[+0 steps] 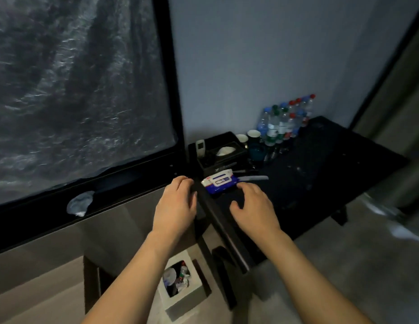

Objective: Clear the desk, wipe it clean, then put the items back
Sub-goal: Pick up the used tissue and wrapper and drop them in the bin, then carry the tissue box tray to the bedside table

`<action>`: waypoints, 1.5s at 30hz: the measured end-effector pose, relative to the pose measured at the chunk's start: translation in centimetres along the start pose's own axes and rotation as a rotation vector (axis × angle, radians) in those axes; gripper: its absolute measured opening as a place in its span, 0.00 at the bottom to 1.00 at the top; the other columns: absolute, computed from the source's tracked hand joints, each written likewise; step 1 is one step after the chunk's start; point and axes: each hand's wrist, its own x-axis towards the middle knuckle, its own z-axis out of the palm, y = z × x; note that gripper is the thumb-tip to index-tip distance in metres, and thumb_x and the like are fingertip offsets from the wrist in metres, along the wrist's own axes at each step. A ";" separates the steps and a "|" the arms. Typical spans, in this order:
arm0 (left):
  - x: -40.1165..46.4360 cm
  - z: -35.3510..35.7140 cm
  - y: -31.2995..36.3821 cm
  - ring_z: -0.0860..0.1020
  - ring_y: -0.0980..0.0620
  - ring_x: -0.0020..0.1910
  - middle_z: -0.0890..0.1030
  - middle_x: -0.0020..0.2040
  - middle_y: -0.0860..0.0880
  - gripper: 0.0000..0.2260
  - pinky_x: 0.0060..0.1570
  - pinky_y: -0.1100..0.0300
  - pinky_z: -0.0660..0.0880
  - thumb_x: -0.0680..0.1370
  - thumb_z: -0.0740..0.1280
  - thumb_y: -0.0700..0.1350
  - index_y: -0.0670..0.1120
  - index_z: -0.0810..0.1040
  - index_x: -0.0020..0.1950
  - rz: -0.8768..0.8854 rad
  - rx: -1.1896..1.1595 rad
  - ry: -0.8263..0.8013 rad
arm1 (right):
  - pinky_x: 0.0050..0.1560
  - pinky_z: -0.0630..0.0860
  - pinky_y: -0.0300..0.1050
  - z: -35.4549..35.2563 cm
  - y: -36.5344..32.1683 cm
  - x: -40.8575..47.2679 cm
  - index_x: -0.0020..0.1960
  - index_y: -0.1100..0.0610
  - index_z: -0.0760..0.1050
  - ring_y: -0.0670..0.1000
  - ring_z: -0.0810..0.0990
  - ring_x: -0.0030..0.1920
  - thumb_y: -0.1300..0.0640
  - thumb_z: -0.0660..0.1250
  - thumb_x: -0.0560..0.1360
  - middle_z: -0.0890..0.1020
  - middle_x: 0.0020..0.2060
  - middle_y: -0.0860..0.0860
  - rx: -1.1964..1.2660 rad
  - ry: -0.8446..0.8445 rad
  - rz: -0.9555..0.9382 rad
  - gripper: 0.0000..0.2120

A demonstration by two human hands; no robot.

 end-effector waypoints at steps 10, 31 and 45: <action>1.9 9.0 16.9 0.74 0.54 0.61 0.73 0.65 0.53 0.17 0.58 0.61 0.72 0.79 0.65 0.49 0.49 0.73 0.67 0.358 -0.094 -0.153 | 0.68 0.68 0.49 -9.6 14.0 -5.7 0.72 0.54 0.66 0.52 0.71 0.67 0.52 0.64 0.76 0.71 0.68 0.50 -0.024 0.295 0.302 0.25; 6.3 29.4 45.8 0.67 0.55 0.68 0.68 0.70 0.53 0.18 0.63 0.65 0.64 0.82 0.60 0.50 0.49 0.70 0.71 0.713 -0.173 -0.423 | 0.63 0.72 0.50 -25.0 41.9 -6.5 0.72 0.55 0.66 0.55 0.73 0.63 0.51 0.64 0.75 0.73 0.66 0.54 -0.001 0.473 0.689 0.26; 19.2 40.3 55.8 0.71 0.51 0.66 0.71 0.69 0.50 0.18 0.62 0.58 0.71 0.81 0.62 0.49 0.46 0.72 0.70 0.716 -0.264 -0.403 | 0.62 0.72 0.51 -33.3 51.7 7.0 0.71 0.55 0.68 0.55 0.72 0.64 0.51 0.65 0.74 0.72 0.67 0.53 -0.087 0.495 0.729 0.26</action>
